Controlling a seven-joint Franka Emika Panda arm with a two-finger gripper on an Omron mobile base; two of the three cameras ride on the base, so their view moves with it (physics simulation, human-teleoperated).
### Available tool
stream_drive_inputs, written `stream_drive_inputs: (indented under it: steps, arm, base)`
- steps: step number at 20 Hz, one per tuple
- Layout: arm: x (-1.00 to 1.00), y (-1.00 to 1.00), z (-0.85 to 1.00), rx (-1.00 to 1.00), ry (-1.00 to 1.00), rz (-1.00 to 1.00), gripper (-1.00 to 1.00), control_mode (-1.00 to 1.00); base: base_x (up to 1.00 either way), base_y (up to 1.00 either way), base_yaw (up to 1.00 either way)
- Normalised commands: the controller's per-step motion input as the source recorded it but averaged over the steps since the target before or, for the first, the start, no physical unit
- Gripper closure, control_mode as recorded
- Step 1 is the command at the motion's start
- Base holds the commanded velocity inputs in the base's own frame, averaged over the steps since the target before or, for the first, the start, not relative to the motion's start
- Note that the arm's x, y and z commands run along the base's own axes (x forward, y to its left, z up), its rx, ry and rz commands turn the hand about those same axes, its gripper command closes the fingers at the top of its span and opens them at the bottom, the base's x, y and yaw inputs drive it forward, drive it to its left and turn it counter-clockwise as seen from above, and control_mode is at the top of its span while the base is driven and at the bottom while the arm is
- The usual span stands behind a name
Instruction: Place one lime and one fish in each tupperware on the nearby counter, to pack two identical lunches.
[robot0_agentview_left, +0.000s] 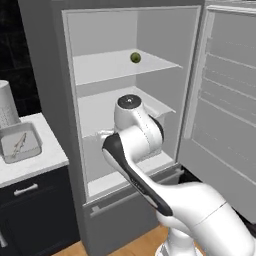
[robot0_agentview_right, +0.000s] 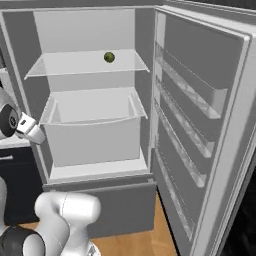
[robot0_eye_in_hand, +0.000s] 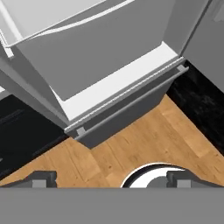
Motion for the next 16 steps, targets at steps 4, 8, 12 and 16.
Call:
stream_drive_inputs:
  steps: [4, 8, 12, 16]
  arm:
    - [0.00, 0.00, 0.00, 0.00, 0.00, 0.00, -1.00, 1.00]
    - [0.00, 0.00, 0.00, 0.00, 0.00, 0.00, -1.00, 1.00]
    - [0.00, 0.00, 0.00, 0.00, 0.00, 0.00, -1.00, 1.00]
    - [0.49, -0.27, 0.91, 0.02, -0.08, 0.00, -1.00, -1.00]
  base:
    - [0.99, -0.19, 0.00]
    - [0.83, -0.48, 0.01]
    - [0.39, -0.61, 0.00]
    - [0.00, 0.00, 0.00]
